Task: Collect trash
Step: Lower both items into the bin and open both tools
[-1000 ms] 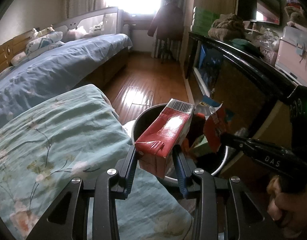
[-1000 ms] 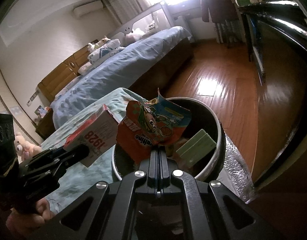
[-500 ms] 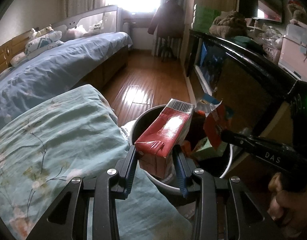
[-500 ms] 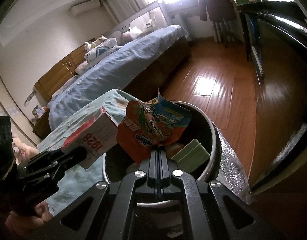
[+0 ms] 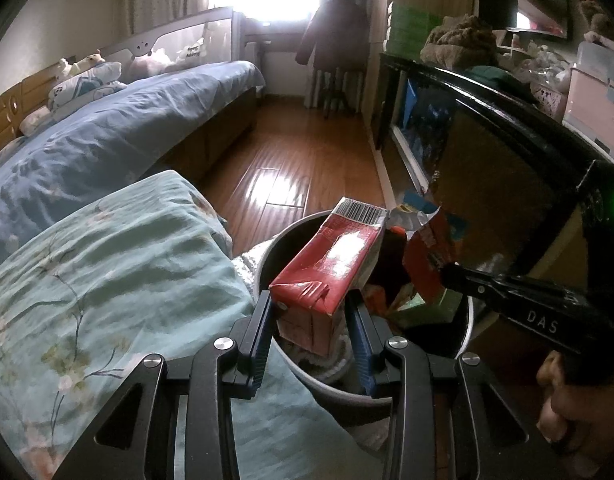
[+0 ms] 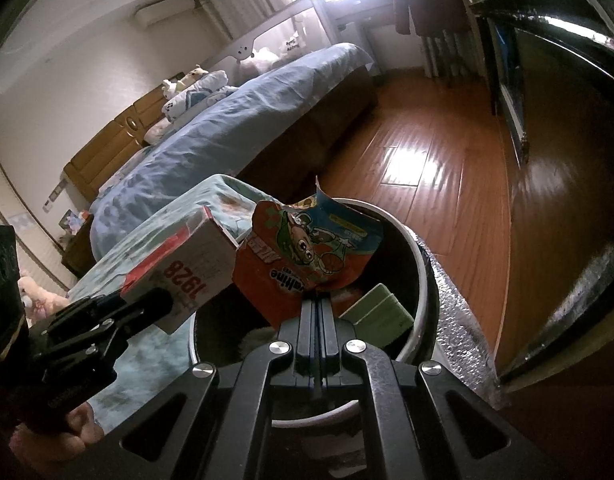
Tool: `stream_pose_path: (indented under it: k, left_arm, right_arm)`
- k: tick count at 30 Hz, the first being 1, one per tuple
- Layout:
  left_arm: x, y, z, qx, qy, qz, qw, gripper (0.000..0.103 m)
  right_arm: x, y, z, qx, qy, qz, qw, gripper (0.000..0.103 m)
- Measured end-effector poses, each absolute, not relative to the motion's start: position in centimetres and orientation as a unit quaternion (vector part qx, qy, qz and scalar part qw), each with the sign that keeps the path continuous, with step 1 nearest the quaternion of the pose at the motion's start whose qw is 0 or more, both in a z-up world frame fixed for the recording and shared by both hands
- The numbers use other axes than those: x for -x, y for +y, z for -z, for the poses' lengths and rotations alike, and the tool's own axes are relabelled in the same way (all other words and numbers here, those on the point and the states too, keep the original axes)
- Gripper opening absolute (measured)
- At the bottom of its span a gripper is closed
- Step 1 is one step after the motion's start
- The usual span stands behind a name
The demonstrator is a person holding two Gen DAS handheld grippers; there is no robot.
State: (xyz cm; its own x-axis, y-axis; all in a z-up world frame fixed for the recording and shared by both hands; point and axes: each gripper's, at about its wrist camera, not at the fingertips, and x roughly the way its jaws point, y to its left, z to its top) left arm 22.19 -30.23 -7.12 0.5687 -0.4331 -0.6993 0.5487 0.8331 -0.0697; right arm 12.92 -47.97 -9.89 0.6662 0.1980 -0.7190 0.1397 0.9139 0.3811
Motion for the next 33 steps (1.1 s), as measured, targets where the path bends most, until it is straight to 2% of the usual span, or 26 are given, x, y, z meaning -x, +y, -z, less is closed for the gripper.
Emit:
stream_pose_path:
  k: [33]
  left_arm:
    - [-23.2, -30.7, 7.1, -0.082, 0.375, 0.280, 0.880, 0.035]
  right_arm:
    - [-14.1, -48.3, 10.1, -0.200, 0.418, -0.014, 0.886, 0.001]
